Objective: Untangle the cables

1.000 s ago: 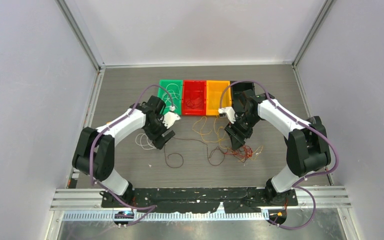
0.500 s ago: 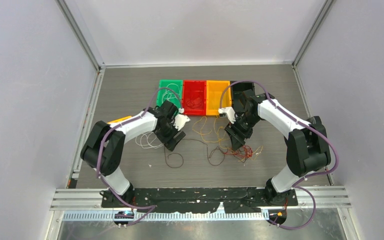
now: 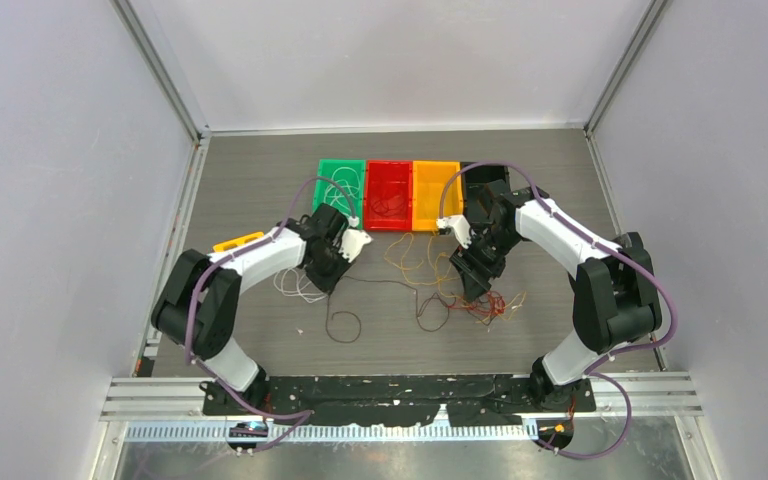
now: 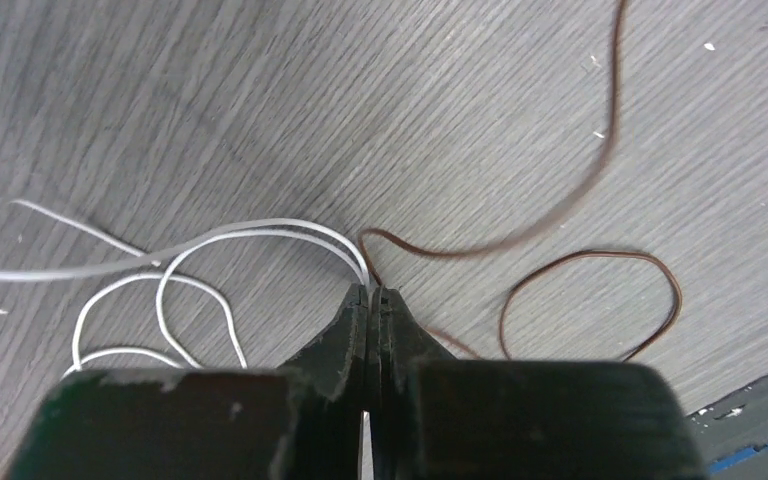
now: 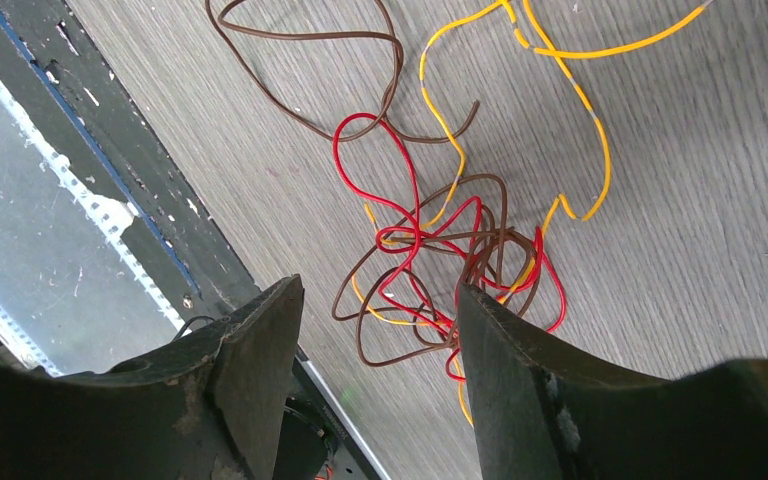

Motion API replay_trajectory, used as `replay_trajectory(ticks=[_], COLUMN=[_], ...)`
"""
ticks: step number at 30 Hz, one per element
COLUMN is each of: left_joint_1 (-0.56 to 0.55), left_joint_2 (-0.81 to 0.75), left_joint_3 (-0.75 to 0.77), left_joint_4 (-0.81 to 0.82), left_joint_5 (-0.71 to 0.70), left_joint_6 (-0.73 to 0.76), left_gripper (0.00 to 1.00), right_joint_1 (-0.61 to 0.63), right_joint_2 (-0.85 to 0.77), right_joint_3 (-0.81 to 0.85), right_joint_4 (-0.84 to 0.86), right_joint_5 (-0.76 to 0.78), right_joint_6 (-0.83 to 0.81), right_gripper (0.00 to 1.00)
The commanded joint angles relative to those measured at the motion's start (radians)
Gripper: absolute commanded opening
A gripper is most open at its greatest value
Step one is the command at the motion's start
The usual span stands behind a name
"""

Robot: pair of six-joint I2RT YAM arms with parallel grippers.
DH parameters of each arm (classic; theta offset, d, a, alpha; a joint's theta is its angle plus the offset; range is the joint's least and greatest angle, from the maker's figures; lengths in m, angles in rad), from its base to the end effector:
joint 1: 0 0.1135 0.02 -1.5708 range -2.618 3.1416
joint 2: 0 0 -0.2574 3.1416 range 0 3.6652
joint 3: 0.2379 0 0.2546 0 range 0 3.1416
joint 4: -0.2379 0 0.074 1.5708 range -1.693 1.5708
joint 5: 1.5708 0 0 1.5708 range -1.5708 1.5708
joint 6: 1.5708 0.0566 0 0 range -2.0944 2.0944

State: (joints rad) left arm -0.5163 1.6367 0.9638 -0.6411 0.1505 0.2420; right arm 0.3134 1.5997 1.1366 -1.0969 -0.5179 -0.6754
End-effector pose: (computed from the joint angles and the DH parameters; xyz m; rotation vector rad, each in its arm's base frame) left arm 0.2574 -0.1559 0.1374 1.0981 2.6799 -0.2674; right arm 0.2548 0.1120 0.1908 -1.3995 2.5874 0.7636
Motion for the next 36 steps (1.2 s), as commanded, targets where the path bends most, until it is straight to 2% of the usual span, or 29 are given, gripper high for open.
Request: replay_trajectory(ticks=[1,10,13,19,26,31,36], left_joint_1=[0.007,0.009,0.018,0.049,0.084,0.126,0.168], left_joint_2=[-0.101,-0.284,-0.31,-0.299,-0.19,-0.1,-0.019], left_joint_3=[0.008,0.111,0.198,0.504,0.902,1.035,0.998], left_joint_4=[-0.023,-0.162,-0.184,-0.246,-0.313,-0.218,-0.051], left_joint_5=[0.046,0.095,0.098,0.095,0.088,0.088,0.124], left_joint_6=[0.026,0.094,0.108,0.122,0.146,0.14,0.09], left_gripper=[0.0,0.0,0.0,0.0,0.0,0.0,0.0], right_joint_1=[0.001,0.001,0.002,0.001,0.001,0.001,0.001], right_joint_2=[-0.022,-0.019,-0.022,-0.026,-0.024,-0.019,-0.012], right_joint_3=[0.01,0.011,0.013,0.017,0.034,0.039,0.044], right_joint_4=[-0.015,-0.015,-0.017,-0.021,-0.031,-0.035,-0.035], right_joint_5=[-0.003,-0.008,-0.007,-0.001,-0.01,-0.015,-0.013], right_joint_6=[-0.01,-0.009,-0.009,-0.012,-0.012,-0.012,-0.013], right_gripper=[0.63,0.64,0.63,0.64,0.64,0.64,0.64])
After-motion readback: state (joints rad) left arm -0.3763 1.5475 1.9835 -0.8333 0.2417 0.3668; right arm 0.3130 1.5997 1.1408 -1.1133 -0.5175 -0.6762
